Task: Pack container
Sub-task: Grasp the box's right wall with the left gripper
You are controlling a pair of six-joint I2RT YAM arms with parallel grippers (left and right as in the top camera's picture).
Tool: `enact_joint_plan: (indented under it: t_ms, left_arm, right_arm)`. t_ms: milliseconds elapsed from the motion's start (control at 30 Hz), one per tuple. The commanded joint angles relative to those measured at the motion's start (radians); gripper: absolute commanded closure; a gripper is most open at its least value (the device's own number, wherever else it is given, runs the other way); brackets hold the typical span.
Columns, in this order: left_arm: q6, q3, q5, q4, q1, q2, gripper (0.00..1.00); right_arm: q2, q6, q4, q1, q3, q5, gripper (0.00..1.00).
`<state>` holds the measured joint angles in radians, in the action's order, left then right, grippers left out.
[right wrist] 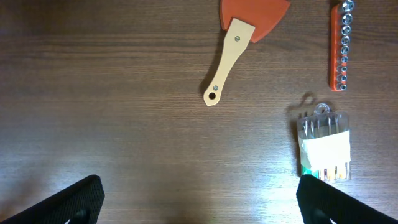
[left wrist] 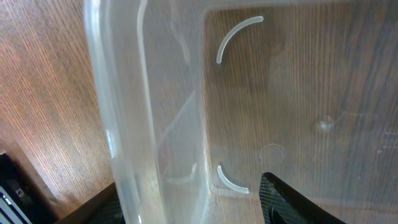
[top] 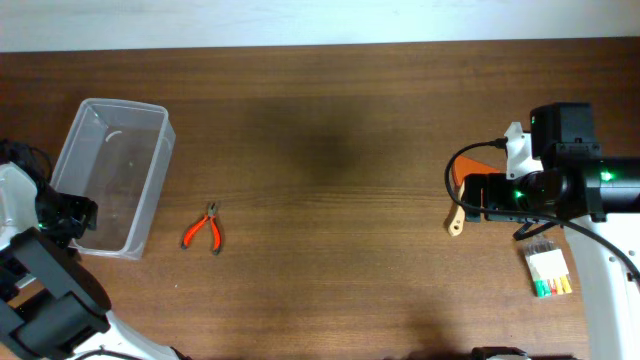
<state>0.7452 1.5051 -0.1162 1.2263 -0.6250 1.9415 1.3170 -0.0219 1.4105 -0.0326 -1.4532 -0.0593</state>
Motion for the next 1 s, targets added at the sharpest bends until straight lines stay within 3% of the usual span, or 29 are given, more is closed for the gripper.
enact_joint_plan:
  t_ms: [0, 233, 400, 667, 800, 967]
  left_arm:
    - [-0.005, -0.022, -0.028, -0.005, -0.005, 0.003, 0.34]
    - [-0.01, -0.035, -0.039, -0.011, -0.005, 0.003, 0.36]
    - [-0.013, -0.035, -0.039, -0.01, -0.004, 0.003, 0.54]
    - [-0.013, -0.035, -0.039, 0.0, -0.005, 0.003, 0.64]
    - [-0.013, -0.035, -0.038, 0.001, -0.004, 0.003, 0.79]
    - [-0.013, -0.035, -0.038, 0.002, -0.004, 0.003, 0.9]
  right_arm:
    - [-0.003, 0.008, 0.0, 0.006, -0.023, 0.019, 0.01]
    - [-0.003, 0.008, 0.0, 0.006, -0.023, 0.019, 0.01]
    - [-0.003, 0.008, 0.0, 0.006, -0.023, 0.019, 0.01]
    - [-0.003, 0.008, 0.001, 0.006, -0.023, 0.019, 0.01]
    - [-0.003, 0.008, 0.001, 0.006, -0.023, 0.019, 0.01]
    - [-0.003, 0.008, 0.001, 0.006, -0.023, 0.019, 0.01]
